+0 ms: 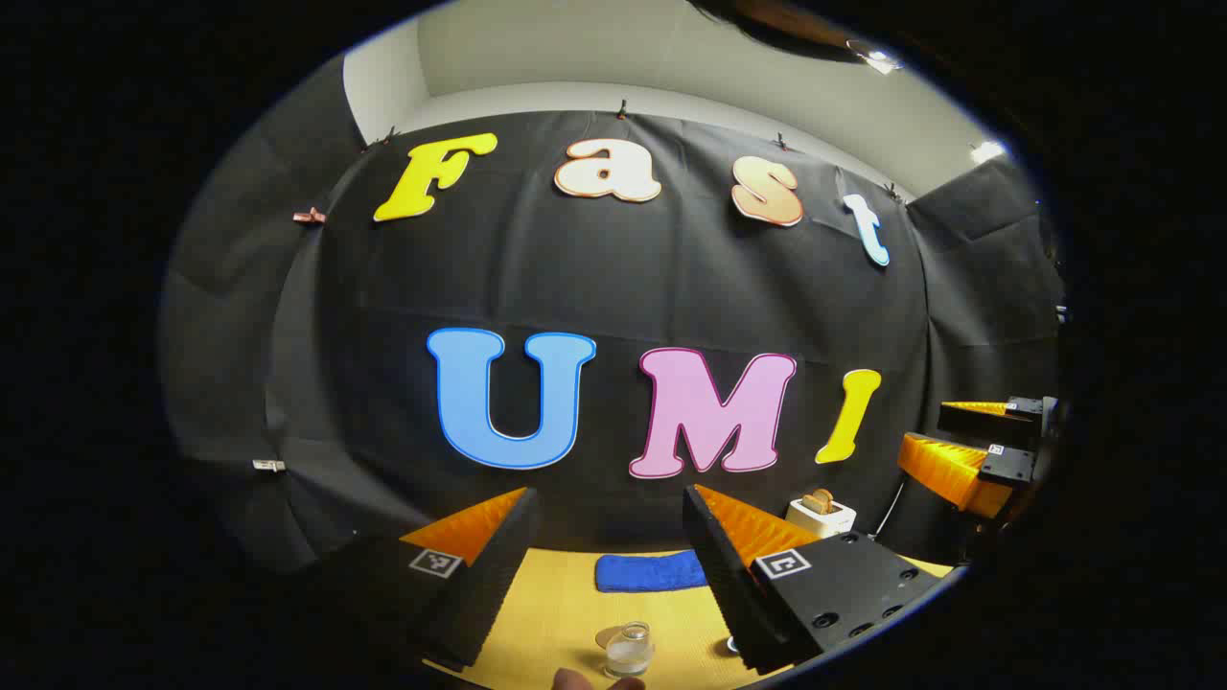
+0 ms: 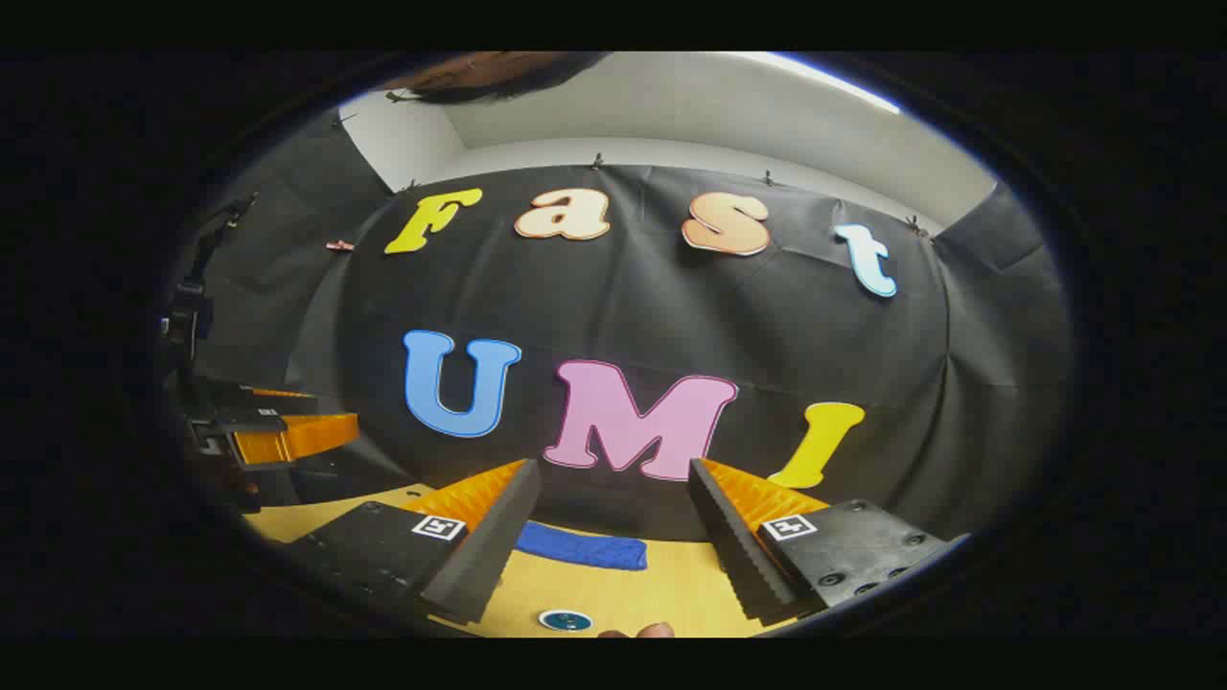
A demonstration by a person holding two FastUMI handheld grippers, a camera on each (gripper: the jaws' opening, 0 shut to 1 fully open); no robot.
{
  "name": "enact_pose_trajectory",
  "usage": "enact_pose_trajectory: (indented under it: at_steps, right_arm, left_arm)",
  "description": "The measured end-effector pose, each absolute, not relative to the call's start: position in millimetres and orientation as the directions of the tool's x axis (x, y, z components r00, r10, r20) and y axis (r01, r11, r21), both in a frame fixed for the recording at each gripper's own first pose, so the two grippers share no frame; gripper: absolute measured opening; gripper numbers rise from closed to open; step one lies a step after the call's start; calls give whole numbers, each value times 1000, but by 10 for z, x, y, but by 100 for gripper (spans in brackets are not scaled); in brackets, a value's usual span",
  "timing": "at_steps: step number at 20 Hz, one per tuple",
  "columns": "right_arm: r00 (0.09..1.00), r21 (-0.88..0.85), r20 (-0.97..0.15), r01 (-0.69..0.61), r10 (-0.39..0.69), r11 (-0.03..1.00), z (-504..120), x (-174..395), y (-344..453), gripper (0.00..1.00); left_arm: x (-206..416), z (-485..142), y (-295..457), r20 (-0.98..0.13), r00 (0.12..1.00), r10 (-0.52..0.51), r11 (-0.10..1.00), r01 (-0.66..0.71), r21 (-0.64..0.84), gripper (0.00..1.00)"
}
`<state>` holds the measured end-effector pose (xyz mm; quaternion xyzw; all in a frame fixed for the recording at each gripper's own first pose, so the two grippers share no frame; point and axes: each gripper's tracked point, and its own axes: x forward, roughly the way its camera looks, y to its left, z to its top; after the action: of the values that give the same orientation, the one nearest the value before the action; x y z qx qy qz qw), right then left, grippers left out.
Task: Open the teacup lid with one hand, grasp the water bottle and pour water into the teacup with the other hand; after pouring, place the water bottle on the coaster and then close the teacup lid.
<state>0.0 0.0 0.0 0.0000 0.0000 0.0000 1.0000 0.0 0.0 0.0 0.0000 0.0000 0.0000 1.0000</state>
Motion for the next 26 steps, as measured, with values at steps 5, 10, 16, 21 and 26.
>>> enact_pose_trajectory:
  at_steps: [5, 10, 16, 21, 26]
  right_arm:
    - [1000, 11, -8, 6, -6, 1000, -12, -193, -33, 96]
    - [1000, 9, -7, 4, -4, 1000, 74, -250, -78, 96]
    - [1000, 13, -10, -6, 6, 1000, 29, -259, -54, 97]
    - [999, 40, -18, -48, 49, 998, -180, -191, 78, 97]
    - [994, 51, -83, -69, 73, 996, -860, 2, 165, 97]
  left_arm:
    - [-26, -42, -76, -5, 1000, -16, 1000, 16, 11, 95]
    - [-40, -88, -69, -16, 1000, -9, 1000, 9, 10, 95]
    - [-55, -172, -14, -30, 1000, 4, 1000, -3, 13, 95]
    - [-52, -385, -19, -41, 999, -2, 1000, 3, 30, 95]
    - [-40, -1031, -142, -98, 994, -37, 998, 41, 40, 95]
